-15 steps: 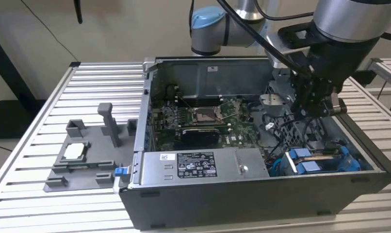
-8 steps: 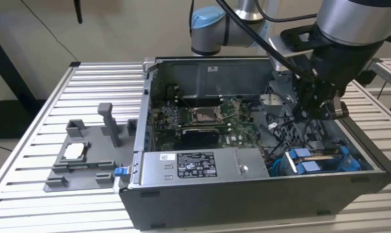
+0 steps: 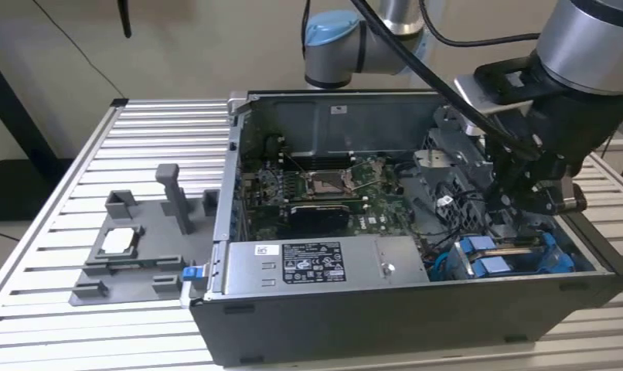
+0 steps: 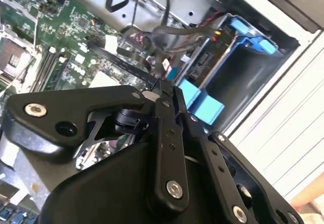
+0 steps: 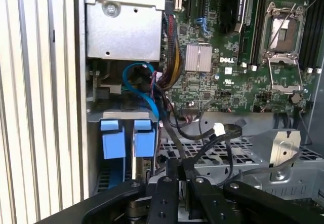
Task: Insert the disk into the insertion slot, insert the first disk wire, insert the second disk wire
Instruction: 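Insert the second disk wire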
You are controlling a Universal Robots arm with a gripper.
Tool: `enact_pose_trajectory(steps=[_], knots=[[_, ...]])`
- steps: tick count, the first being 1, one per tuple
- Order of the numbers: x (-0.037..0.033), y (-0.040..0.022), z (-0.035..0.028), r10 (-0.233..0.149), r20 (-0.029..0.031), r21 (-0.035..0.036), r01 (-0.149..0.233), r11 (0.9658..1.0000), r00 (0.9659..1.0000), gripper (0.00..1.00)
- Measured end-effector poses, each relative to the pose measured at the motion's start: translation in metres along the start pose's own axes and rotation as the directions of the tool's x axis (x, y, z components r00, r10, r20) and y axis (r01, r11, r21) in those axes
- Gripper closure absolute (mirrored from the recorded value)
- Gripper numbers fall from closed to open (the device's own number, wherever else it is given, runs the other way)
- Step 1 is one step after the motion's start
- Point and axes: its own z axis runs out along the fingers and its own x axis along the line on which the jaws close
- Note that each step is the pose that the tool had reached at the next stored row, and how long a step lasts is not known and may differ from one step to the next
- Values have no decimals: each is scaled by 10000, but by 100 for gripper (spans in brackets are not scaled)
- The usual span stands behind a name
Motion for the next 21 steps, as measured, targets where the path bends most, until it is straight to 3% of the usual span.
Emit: enact_pose_trajectory(steps=[5, 12, 21], knots=[[102, -87, 17, 2, 19, 0, -2, 10000, 10000, 84], [195, -175, 35, 8, 58, -2, -8, 10000, 10000, 84], [209, -185, 42, 10, 68, -2, -10, 10000, 10000, 84]])
